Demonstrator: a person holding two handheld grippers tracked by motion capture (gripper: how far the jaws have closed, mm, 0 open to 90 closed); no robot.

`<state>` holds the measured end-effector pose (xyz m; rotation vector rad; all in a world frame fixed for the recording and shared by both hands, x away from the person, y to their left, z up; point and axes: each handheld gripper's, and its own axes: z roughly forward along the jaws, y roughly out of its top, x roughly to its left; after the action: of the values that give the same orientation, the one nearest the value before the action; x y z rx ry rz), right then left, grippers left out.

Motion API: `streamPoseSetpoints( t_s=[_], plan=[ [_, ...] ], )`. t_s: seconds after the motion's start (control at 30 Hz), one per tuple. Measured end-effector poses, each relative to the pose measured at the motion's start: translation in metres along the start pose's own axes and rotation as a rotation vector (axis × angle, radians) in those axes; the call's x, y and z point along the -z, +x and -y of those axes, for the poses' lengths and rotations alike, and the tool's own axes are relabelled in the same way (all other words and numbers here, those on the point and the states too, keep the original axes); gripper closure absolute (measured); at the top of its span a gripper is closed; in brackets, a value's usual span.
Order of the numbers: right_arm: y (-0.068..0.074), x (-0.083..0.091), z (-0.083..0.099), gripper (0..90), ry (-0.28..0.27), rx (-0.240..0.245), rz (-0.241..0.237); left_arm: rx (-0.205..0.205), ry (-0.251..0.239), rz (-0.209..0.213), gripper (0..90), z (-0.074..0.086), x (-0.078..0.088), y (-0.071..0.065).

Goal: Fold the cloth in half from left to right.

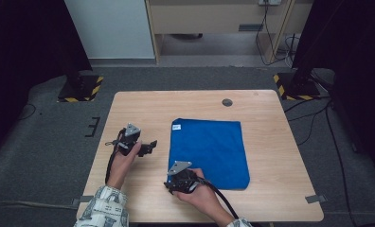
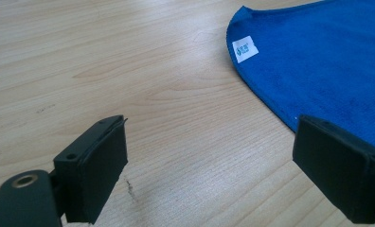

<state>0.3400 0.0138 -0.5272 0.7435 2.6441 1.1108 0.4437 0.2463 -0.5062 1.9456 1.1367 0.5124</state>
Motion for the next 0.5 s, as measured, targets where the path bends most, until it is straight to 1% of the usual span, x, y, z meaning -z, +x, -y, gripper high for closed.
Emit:
streamPoseSetpoints(
  t_s=[0.13,0.3,0.37,0.5],
  plan=[
    [-0.0035,0.0009,0.0001,70.4,0.002,-0.002,0.016,-0.002,0.001,0.002,10.5,0.0,-0.0003,-0.0007],
    [-0.0078,0.0015,0.0001,84.4,0.004,-0.004,0.027,0.001,-0.002,0.004,10.5,-0.0003,0.0003,-0.0001],
    [-0.0093,0.0015,0.0001,86.8,0.001,-0.008,0.022,0.003,-0.005,0.004,10.5,-0.0002,0.0003,0.0003],
    [-0.0097,0.0038,0.0001,87.7,-0.01,-0.022,0.001,0.004,-0.007,0.006,10.5,-0.0004,0.0002,0.0007]
  ],
)
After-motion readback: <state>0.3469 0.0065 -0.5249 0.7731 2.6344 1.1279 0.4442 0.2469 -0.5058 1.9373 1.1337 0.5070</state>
